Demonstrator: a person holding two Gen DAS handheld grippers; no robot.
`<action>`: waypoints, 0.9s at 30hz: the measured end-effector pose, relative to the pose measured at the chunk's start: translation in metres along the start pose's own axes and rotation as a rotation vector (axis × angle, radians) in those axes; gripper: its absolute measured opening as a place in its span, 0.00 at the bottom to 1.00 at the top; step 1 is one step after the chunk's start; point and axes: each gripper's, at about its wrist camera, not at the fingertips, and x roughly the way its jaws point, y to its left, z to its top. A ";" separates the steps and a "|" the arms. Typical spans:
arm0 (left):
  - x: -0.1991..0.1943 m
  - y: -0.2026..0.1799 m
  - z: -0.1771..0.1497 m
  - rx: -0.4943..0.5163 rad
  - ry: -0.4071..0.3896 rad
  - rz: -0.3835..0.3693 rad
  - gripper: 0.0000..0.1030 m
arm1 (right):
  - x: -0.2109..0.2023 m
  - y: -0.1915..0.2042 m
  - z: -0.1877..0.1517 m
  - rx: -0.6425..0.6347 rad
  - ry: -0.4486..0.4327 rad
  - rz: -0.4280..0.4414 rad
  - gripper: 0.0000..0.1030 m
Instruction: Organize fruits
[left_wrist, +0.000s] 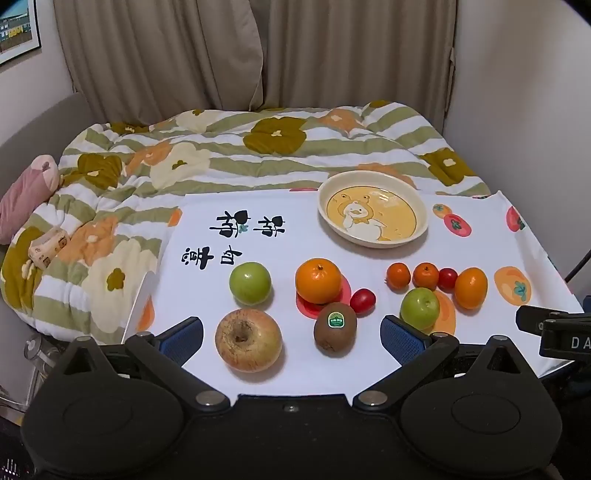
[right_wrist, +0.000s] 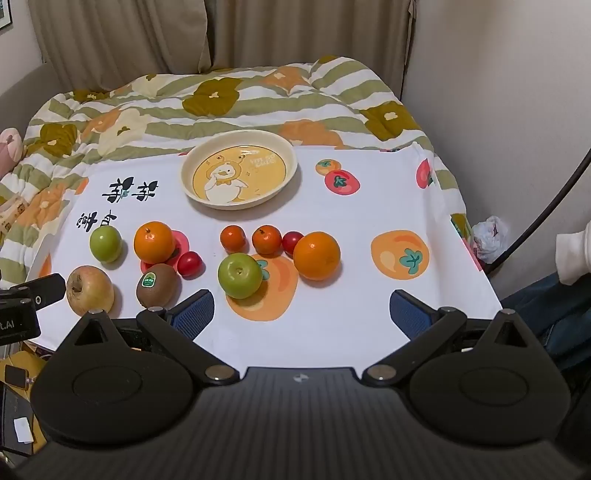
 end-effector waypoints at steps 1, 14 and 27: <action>0.000 0.000 0.000 0.003 -0.004 -0.001 1.00 | 0.000 0.000 0.000 0.000 0.001 0.001 1.00; -0.004 0.001 0.002 -0.005 -0.032 0.004 1.00 | -0.006 0.003 0.001 -0.014 -0.019 0.019 1.00; -0.008 0.001 0.003 0.006 -0.063 0.012 1.00 | -0.006 0.010 0.004 -0.014 -0.015 0.031 1.00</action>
